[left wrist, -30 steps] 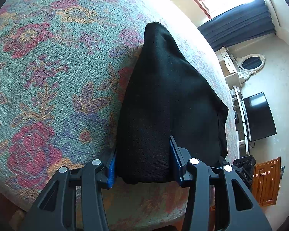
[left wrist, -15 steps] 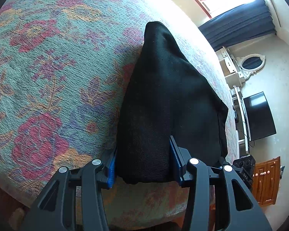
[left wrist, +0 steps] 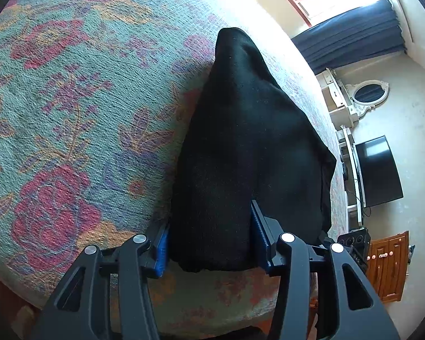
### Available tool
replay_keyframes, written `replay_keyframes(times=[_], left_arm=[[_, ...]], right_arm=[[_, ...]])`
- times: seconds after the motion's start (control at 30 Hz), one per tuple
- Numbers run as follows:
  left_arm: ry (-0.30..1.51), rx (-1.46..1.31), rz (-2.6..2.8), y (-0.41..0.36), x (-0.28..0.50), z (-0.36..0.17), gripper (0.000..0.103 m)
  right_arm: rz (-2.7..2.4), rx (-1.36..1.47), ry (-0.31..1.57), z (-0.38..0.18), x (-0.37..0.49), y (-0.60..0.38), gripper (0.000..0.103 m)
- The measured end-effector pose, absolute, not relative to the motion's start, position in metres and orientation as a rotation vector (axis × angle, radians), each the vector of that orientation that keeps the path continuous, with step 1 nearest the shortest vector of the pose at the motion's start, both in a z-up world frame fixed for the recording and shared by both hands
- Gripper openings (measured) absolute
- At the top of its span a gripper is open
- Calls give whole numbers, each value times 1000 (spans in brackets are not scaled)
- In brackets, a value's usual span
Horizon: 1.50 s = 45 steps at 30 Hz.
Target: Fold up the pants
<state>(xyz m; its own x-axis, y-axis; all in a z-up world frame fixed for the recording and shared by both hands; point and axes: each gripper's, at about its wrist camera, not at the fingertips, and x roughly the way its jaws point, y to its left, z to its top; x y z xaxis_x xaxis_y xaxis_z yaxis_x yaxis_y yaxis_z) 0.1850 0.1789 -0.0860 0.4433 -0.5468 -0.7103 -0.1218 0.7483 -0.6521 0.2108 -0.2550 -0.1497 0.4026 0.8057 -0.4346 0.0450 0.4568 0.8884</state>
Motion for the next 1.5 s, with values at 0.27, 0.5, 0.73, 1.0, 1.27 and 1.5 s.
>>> replay_keyframes(times=[0.27, 0.5, 0.73, 1.0, 1.27, 1.5], left_arm=[[1096, -781, -377, 186, 186, -97, 63], [1074, -736, -412, 179, 179, -92, 77], [1053, -370, -206, 151, 155, -59, 85], [909, -51, -12, 126, 107, -18, 85], [783, -100, 78, 140, 67, 6, 85], [745, -72, 85, 133, 50, 7, 85]], right_arm=[[605, 1055, 1059, -157, 209, -264, 34], [591, 1128, 1050, -157, 196, -281, 49], [429, 908, 1067, -132, 166, -283, 65], [216, 438, 1049, -96, 128, -240, 84], [200, 256, 959, -62, 100, -210, 85], [161, 217, 901, -48, 90, -207, 88]])
